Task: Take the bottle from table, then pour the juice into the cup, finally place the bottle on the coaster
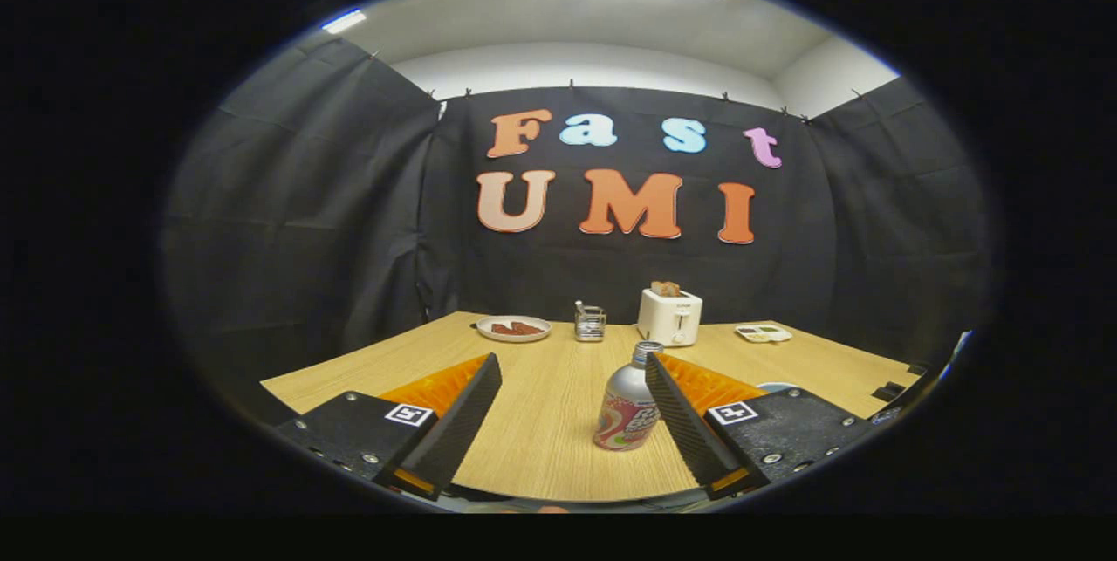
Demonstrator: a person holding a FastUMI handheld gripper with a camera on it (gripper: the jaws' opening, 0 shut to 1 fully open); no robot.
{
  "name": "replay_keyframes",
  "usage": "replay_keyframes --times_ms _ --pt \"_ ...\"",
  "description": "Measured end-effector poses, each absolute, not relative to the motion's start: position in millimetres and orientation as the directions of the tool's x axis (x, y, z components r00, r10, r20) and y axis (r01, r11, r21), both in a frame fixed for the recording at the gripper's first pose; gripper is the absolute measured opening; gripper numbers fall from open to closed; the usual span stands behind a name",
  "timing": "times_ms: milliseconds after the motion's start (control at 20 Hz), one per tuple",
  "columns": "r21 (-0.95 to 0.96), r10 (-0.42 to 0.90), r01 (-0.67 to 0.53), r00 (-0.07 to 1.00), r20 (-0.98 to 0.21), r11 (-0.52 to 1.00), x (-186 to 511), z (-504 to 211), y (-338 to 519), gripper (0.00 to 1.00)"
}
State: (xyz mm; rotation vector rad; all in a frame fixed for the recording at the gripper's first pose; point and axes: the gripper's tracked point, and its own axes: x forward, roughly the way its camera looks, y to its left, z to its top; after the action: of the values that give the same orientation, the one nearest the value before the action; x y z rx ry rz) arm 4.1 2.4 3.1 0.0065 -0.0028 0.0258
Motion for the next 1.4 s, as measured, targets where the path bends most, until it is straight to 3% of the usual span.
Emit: replay_keyframes --times_ms 700,1400 --pt "0.025 0.006 -0.006 1.000 -0.025 1.000 3 -5 -4 0.98" --pt "0.062 -0.104 0.121 0.968 -0.227 0.991 25 -81 -55 0.98"
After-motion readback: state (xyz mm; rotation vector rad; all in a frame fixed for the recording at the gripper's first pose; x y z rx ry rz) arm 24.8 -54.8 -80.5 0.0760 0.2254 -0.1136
